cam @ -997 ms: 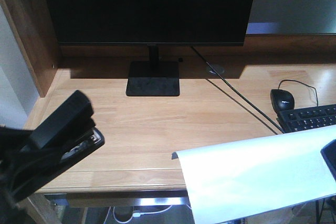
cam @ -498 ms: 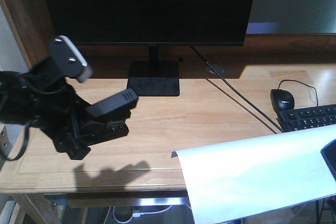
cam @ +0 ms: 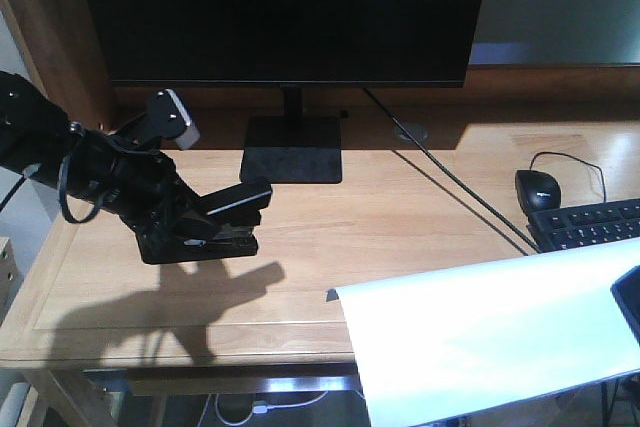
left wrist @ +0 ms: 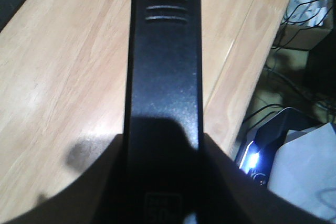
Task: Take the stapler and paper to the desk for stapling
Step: 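Swing the left arm over the desk and lower the stapler, then set the black stapler on the desk beside the monitor stand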
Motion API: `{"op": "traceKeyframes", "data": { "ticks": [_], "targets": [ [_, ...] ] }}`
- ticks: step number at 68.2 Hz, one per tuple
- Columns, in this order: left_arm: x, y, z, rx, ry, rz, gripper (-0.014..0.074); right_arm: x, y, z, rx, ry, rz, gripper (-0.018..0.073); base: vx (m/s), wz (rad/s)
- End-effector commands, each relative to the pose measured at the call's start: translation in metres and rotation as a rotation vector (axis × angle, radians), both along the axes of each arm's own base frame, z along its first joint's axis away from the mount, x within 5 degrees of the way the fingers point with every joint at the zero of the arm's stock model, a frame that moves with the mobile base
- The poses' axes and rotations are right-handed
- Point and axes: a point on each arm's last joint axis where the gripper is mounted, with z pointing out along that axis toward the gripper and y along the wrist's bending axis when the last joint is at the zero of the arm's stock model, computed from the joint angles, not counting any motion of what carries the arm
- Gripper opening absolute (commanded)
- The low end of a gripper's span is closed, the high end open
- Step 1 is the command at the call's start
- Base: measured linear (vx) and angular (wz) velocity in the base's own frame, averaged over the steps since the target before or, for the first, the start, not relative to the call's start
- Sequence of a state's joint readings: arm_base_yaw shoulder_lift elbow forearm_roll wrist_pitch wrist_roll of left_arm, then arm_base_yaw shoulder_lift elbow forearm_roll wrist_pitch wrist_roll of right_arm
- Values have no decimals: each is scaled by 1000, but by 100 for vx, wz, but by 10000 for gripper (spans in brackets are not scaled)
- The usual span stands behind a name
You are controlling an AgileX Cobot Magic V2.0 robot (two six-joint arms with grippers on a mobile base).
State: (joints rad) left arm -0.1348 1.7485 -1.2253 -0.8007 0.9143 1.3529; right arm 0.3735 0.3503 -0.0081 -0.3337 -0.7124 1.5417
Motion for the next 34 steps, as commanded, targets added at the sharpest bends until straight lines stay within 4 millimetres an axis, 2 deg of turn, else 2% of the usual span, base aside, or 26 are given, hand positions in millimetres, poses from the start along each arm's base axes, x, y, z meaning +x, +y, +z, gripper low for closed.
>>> {"op": "traceKeyframes", "data": {
  "ticks": [1, 14, 34],
  "targets": [
    [15, 9, 21, -145, -56, -1, -6, -2, 0, 14, 33, -84, 9, -2, 0, 0],
    [45, 29, -3, -206, -96, -89, -6, -2, 0, 14, 33, -84, 9, -2, 0, 0],
    [71, 27, -29, -217, -284, -243, -6, -2, 0, 14, 33, -85, 9, -2, 0, 0]
  ]
}}
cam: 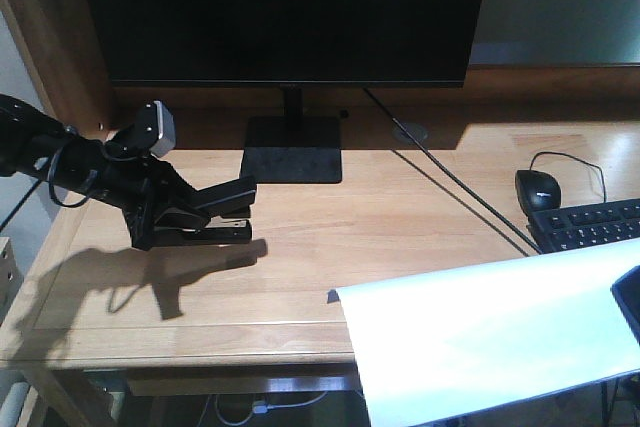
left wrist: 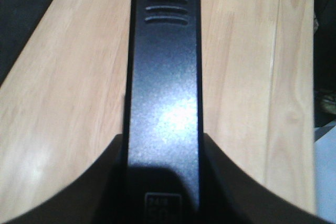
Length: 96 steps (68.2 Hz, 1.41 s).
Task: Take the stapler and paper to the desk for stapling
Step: 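Set the black stapler on the desk beside the monitor stand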
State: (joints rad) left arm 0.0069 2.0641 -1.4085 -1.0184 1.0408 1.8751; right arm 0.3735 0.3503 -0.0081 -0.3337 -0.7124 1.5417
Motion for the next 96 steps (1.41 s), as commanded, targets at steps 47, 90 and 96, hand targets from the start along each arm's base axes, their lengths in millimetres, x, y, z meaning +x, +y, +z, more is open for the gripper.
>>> {"op": "traceKeyframes", "data": {
  "ticks": [47, 90, 96],
  "targets": [
    [24, -18, -24, -121, -122, 14, 118, -2, 0, 14, 33, -85, 9, -2, 0, 0],
    [19, -24, -3, -92, -136, 13, 540, -2, 0, 14, 33, -84, 9, -2, 0, 0],
    [18, -23, 16, -85, -190, 27, 530, -2, 0, 14, 33, -84, 9, -2, 0, 0]
  ]
}}
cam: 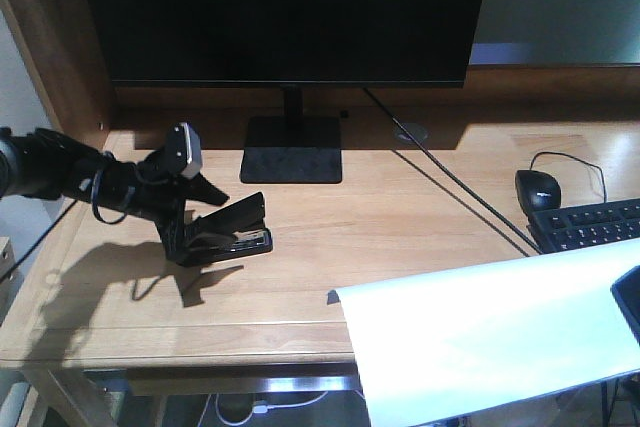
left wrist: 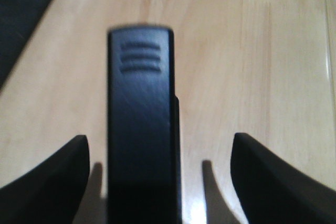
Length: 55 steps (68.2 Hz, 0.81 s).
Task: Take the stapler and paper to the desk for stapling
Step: 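Set the black stapler on the desk beside the monitor stand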
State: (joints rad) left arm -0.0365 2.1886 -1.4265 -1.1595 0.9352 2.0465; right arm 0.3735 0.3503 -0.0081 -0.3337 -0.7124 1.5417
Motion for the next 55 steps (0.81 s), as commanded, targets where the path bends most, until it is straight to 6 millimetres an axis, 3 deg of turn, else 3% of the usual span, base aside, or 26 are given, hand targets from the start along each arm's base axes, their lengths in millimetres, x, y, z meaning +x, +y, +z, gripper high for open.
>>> {"op": "traceKeyframes", "data": {
  "ticks": [1, 12, 38, 55],
  "targets": [
    [0, -4, 62, -62, -130, 25, 526, -2, 0, 14, 33, -84, 9, -2, 0, 0],
    [-4, -4, 85, -62, -186, 31, 447, -2, 0, 14, 33, -84, 9, -2, 0, 0],
    [0, -21, 75, -35, -188, 54, -4, -2, 0, 14, 33, -84, 9, -2, 0, 0],
    [0, -28, 67, -34, -145, 64, -8, -2, 0, 14, 33, -84, 9, -2, 0, 0]
  ]
}}
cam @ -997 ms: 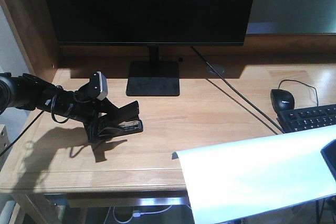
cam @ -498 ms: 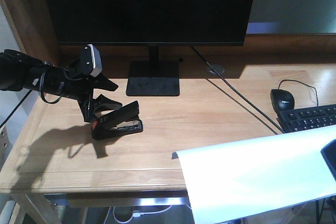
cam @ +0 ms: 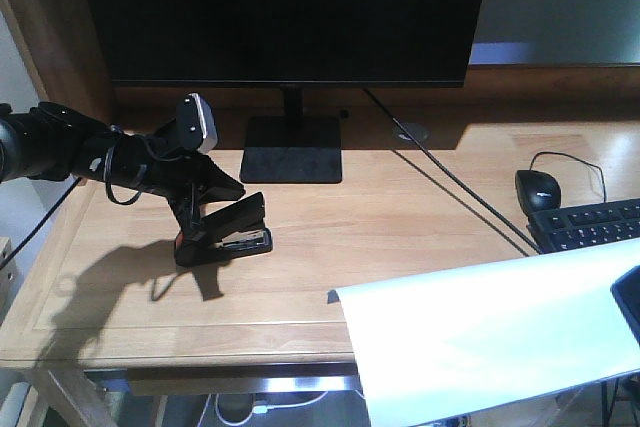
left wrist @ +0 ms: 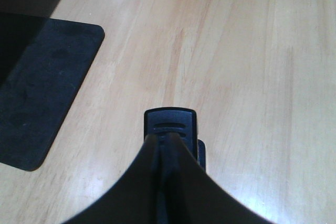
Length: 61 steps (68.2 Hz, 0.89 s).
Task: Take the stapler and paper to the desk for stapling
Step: 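Set the black stapler on the desk beside the monitor stand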
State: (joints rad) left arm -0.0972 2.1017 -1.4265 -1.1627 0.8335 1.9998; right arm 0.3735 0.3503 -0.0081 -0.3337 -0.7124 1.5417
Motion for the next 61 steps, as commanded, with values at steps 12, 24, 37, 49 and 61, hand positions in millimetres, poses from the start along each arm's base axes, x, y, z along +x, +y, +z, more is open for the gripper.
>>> {"op": "traceKeyframes", "data": {
  "ticks": [12, 24, 37, 49, 61],
  "targets": [
    [0, -7, 32, -68, -49, 13, -6, -2, 0, 14, 33, -85, 9, -2, 0, 0],
    [0, -7, 32, -68, -49, 13, -6, -2, 0, 14, 33, -85, 9, -2, 0, 0],
    [0, -7, 32, -68, -49, 13, -6, -2, 0, 14, 33, -85, 9, -2, 0, 0],
    [0, -7, 32, -68, -49, 13, -6, -2, 0, 14, 33, -85, 9, -2, 0, 0],
    [0, -7, 32, -68, -49, 13, -6, -2, 0, 14, 33, -85, 9, -2, 0, 0]
  ]
}}
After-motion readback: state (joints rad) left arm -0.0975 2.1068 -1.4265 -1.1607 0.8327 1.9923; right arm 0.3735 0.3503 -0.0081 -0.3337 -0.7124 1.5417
